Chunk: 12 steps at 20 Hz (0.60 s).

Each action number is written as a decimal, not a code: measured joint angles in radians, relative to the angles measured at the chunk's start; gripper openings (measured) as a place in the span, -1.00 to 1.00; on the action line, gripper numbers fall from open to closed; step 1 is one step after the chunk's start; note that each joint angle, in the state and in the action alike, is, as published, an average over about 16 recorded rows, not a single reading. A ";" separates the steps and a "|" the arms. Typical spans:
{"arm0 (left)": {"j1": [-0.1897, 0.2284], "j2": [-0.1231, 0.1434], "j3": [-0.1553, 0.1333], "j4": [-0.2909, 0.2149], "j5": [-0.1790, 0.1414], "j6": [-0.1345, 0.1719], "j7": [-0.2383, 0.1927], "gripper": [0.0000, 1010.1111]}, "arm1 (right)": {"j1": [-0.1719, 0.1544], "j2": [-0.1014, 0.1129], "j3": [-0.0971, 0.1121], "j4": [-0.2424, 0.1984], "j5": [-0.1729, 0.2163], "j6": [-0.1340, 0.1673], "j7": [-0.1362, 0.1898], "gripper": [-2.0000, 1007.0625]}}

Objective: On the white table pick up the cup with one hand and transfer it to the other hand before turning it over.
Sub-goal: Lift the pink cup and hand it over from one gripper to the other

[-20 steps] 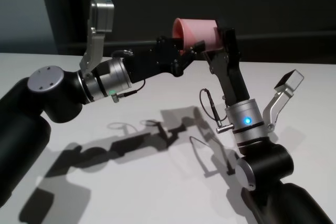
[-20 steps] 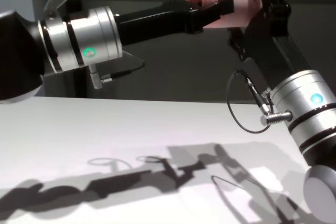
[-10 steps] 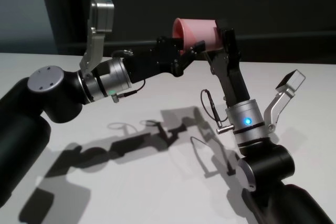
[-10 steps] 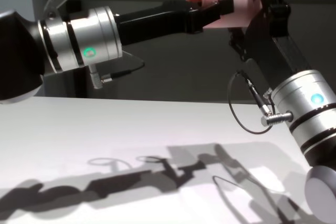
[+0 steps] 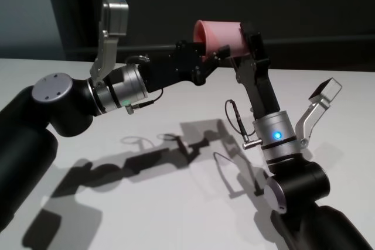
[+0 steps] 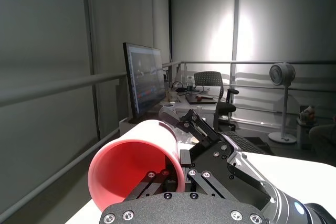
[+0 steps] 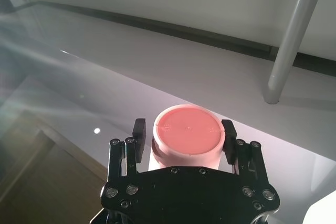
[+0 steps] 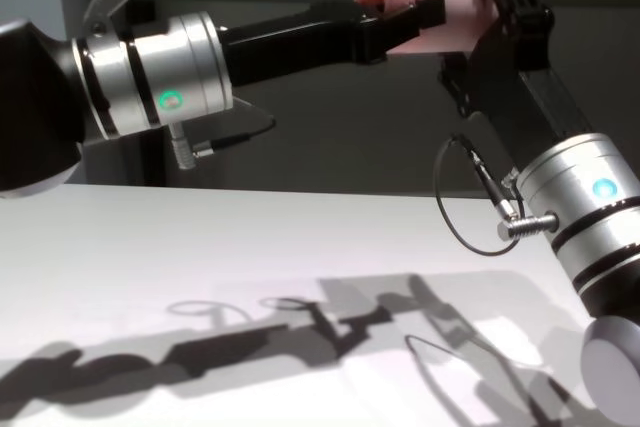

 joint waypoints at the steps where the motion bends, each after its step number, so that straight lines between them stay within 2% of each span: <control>1: 0.000 0.000 0.000 0.000 0.000 0.000 0.000 -0.90 | 0.000 0.000 0.000 0.000 0.000 0.000 0.000 0.73; 7: 0.000 0.000 0.000 0.000 0.000 0.000 0.000 -0.90 | 0.000 0.000 0.001 0.001 -0.001 0.002 0.000 0.55; 12: 0.000 0.000 0.000 0.000 0.000 0.000 0.000 -0.90 | 0.000 -0.001 0.002 0.001 -0.001 0.002 0.000 0.48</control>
